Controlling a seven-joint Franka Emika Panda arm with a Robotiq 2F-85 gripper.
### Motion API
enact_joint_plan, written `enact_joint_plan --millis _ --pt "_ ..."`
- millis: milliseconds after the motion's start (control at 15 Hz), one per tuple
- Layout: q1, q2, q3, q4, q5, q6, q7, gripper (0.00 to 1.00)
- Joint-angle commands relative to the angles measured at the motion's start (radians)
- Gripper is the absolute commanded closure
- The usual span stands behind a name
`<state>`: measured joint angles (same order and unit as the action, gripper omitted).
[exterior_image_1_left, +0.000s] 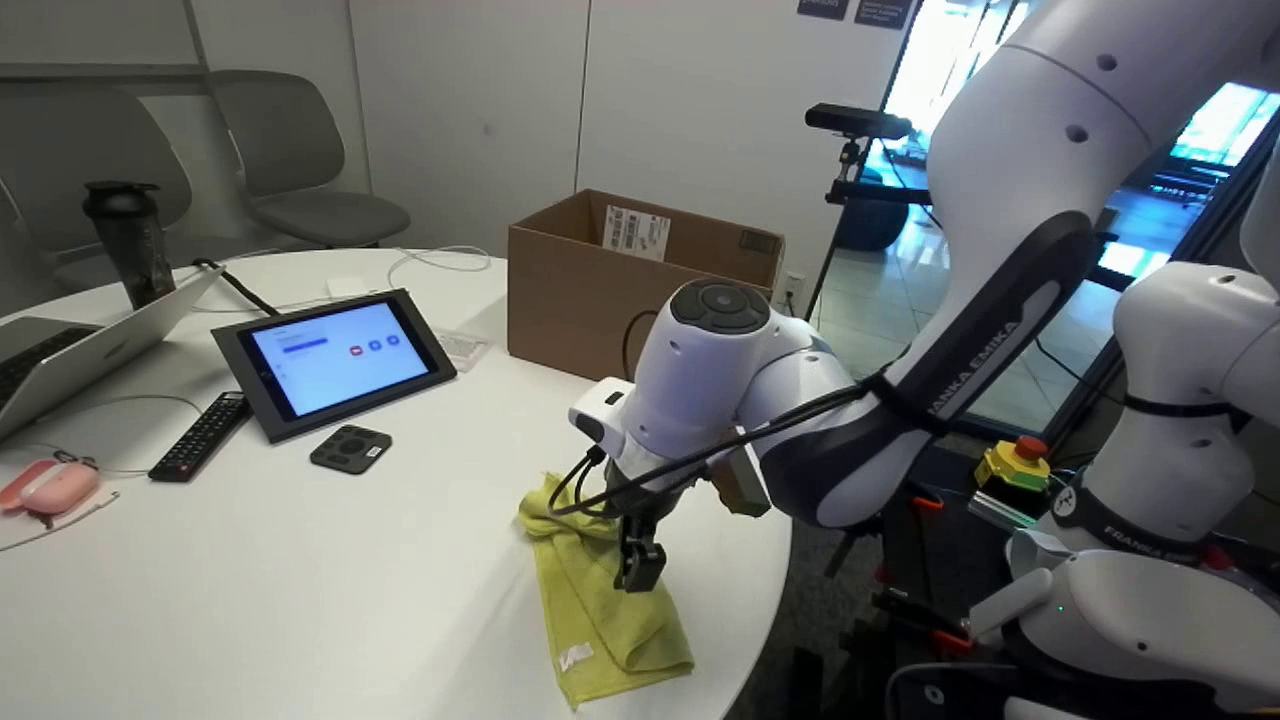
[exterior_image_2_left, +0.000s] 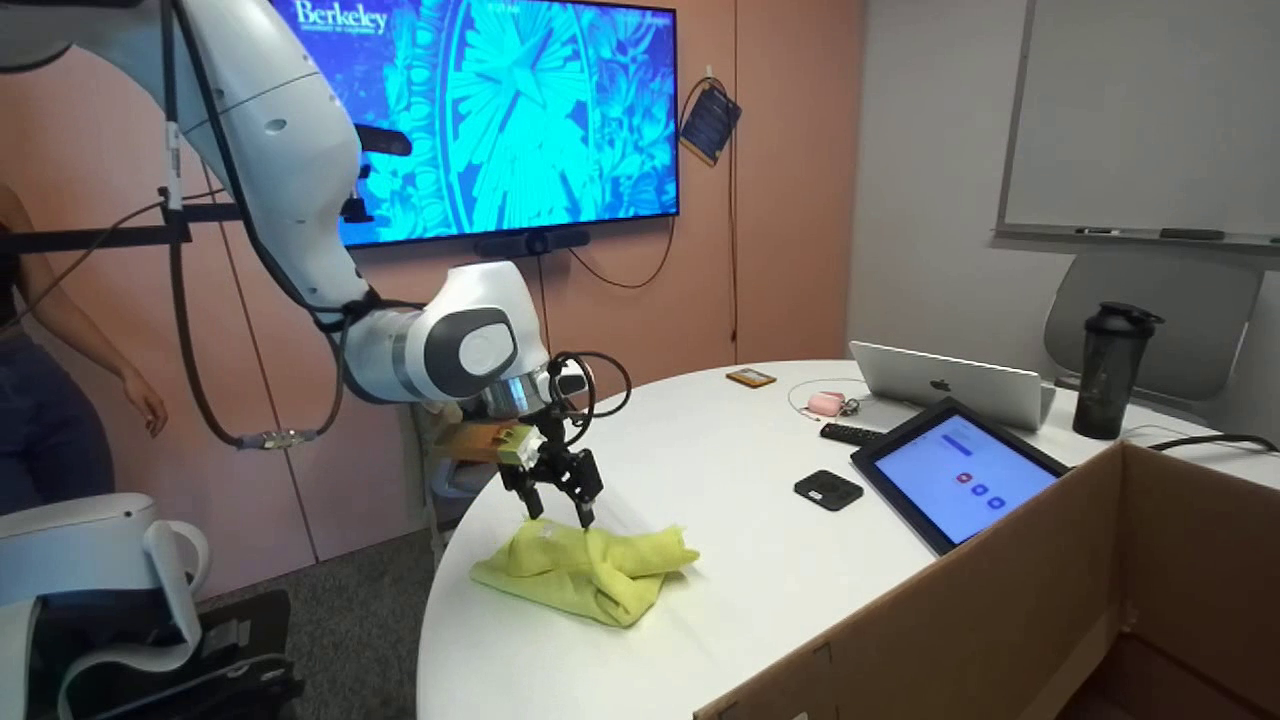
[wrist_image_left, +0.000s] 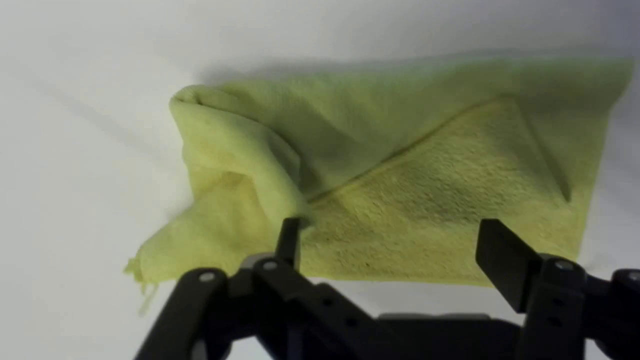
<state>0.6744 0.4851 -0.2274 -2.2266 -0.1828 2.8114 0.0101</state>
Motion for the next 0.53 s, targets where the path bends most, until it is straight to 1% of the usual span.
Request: enact_joint_plan --millis 0,133,333,467 --pt "-0.087 -0.119 0.127 -0.063 -0.006 -0.03 0.078 0.0" --pt "-0.123 -0.14 0.189 -0.076 0.004 -0.036 0.107 0.0" --pt "-0.135 -0.137 0.252 -0.101 -0.01 -0.02 0.189 0.01" --pt "-0.098 -0.123 0.243 -0.126 -0.057 0.002 0.28 0.0"
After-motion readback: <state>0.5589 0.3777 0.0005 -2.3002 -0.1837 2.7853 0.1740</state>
